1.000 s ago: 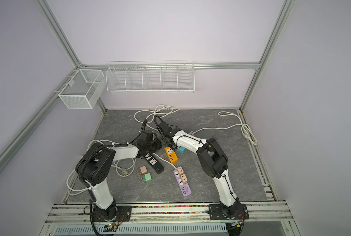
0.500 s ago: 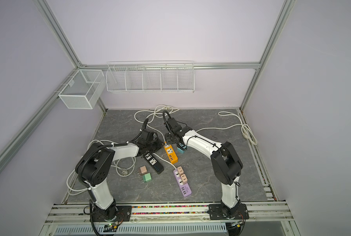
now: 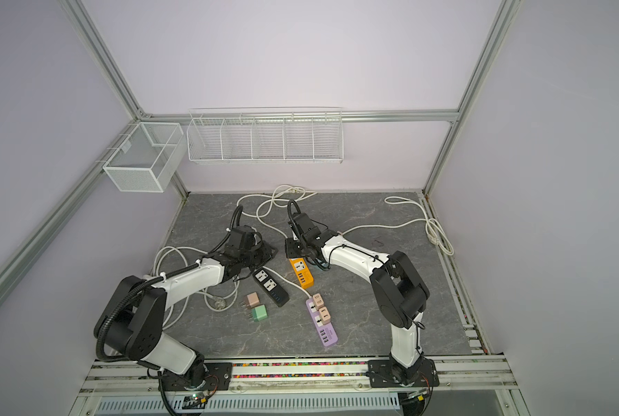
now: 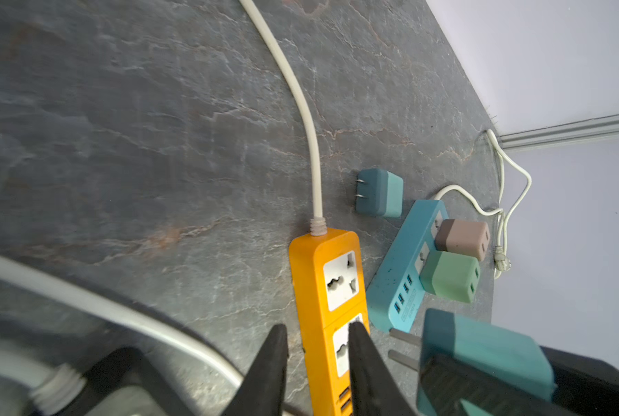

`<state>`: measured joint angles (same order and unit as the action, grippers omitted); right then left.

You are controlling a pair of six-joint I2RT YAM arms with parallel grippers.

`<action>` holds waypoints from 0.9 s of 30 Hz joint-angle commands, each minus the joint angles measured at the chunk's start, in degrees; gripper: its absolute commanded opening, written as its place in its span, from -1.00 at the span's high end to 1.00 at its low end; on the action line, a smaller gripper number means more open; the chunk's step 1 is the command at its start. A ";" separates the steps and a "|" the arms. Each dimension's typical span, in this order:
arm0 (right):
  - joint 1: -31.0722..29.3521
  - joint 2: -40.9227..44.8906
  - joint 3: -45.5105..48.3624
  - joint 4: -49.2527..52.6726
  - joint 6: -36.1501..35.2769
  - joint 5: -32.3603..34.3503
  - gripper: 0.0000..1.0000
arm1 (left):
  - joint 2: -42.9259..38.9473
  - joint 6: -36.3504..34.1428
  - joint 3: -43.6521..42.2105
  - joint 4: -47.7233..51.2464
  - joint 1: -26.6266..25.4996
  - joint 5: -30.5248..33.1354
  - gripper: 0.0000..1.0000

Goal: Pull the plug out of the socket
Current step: 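Carry the teal adapter toward the black strip, set it down, open right gripper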

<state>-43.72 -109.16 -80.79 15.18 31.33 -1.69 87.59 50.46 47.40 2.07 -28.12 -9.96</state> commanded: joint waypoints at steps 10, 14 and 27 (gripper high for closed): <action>-1.89 -8.56 -1.79 -10.66 7.30 -4.00 0.47 | -11.14 -3.04 -4.43 6.52 0.33 7.24 0.28; -2.44 -11.50 -4.14 -11.45 8.10 -4.58 0.46 | -13.24 -3.65 -5.13 8.04 0.34 8.66 0.25; -3.47 -18.59 -10.35 -11.71 9.17 -5.59 0.38 | -17.36 -3.35 -7.32 8.92 0.33 11.56 0.18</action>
<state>-46.72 -126.34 -89.19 4.36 39.27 -6.52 71.31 47.66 40.58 10.04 -28.12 0.03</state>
